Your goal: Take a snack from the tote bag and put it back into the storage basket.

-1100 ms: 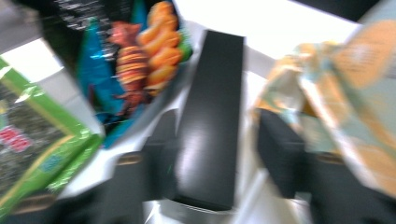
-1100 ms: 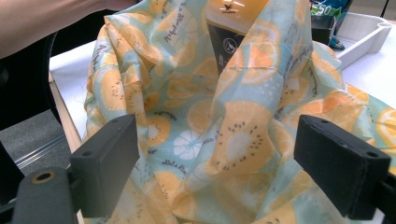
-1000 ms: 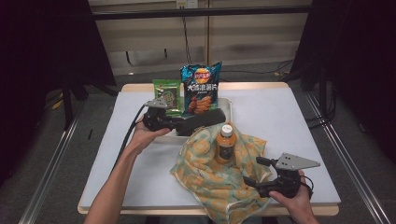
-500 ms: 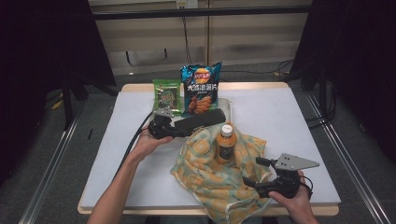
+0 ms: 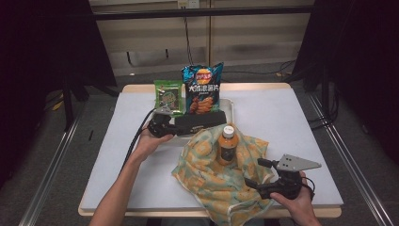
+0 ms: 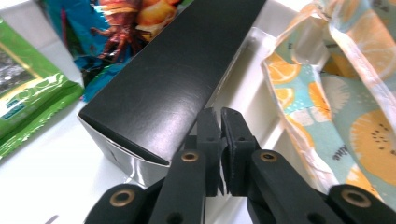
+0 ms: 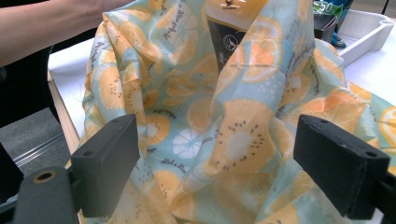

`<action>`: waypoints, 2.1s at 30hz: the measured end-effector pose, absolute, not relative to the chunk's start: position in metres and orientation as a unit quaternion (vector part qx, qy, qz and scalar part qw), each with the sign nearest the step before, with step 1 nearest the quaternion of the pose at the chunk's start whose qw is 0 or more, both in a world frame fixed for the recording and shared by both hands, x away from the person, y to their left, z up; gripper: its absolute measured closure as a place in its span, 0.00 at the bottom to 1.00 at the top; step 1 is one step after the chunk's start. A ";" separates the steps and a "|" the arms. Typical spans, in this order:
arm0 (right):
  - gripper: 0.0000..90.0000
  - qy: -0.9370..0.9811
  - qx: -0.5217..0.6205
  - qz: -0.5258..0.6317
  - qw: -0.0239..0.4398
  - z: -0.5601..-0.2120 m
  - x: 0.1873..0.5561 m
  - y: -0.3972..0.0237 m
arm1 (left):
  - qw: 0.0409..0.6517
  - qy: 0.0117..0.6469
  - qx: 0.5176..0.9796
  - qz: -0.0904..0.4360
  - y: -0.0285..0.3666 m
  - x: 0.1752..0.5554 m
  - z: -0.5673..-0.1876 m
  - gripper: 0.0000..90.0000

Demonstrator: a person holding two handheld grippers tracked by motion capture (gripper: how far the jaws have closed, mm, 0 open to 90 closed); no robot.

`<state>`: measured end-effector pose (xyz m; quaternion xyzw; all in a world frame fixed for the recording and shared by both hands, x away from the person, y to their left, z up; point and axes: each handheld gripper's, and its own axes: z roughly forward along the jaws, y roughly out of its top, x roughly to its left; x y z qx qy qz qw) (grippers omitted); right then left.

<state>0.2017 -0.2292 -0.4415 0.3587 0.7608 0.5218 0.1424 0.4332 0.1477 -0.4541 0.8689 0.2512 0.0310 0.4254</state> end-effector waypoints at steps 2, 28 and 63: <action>0.15 0.761 0.359 0.522 0.143 -0.441 0.202 -0.229 | 0.423 0.256 0.869 0.039 0.148 0.434 -0.454 0.95; 0.16 0.762 0.362 0.517 0.142 -0.442 0.203 -0.230 | 0.417 0.290 0.860 0.056 0.158 0.440 -0.465 0.80; 0.73 0.751 0.365 0.528 0.154 -0.419 0.252 -0.219 | 0.549 0.136 0.825 0.010 0.117 0.320 -0.396 0.79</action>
